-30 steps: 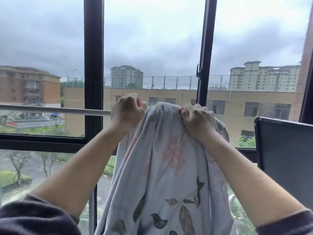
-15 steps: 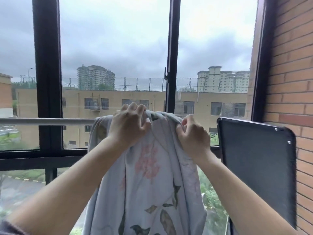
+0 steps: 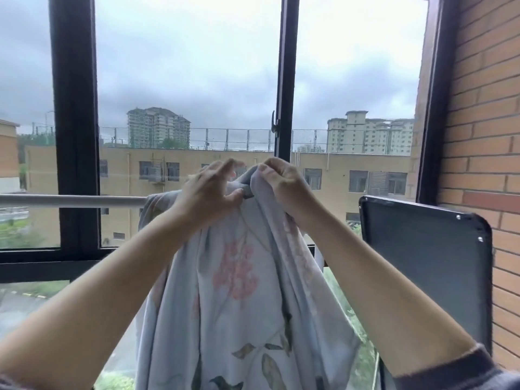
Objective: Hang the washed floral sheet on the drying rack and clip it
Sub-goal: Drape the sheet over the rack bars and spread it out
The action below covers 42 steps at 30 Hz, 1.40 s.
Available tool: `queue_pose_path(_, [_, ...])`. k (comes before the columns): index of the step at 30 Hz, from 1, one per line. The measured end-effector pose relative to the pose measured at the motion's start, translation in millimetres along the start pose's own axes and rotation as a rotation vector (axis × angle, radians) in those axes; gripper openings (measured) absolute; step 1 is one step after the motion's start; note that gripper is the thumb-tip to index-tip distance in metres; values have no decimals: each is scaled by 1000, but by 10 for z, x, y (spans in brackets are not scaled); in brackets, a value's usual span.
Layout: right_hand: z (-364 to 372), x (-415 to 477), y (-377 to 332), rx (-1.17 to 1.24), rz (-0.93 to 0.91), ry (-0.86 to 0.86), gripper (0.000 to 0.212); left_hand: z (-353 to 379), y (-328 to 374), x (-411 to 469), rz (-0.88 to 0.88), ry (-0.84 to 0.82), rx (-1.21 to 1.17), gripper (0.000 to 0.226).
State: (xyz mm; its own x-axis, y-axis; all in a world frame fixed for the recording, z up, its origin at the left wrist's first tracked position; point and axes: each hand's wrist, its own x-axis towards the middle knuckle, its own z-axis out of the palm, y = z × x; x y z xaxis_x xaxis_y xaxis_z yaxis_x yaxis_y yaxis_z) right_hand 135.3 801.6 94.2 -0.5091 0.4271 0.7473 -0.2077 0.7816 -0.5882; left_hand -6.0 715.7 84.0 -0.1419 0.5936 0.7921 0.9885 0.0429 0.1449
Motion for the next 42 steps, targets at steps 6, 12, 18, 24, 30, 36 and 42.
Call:
queue_pose_path(6, [-226, 2, 197, 184, 27, 1, 30, 45, 124, 323, 138, -113, -76, 19])
queue_pose_path(12, [-445, -52, 769, -398, 66, 134, 28, 126, 191, 335, 62, 46, -218, 20])
queue_pose_path(18, [-307, -204, 1000, -486, 41, 125, 49, 5, -111, 263, -261, 386, -642, 25])
queue_pose_path(24, [-186, -190, 991, -511, 64, 174, 44, -135, -121, 103, -299, 416, -1037, 33])
queue_pose_path(30, [-228, -116, 864, -492, -81, 97, 28, 17, -161, 252, -86, 182, -424, 24])
queue_pose_path(36, [-250, -45, 893, -433, -79, 217, 45, 93, 10, 371, 245, -136, -130, 55])
queue_pose_path(42, [-235, -60, 878, -369, -52, 286, 27, 31, -101, 302, 137, 162, -136, 21])
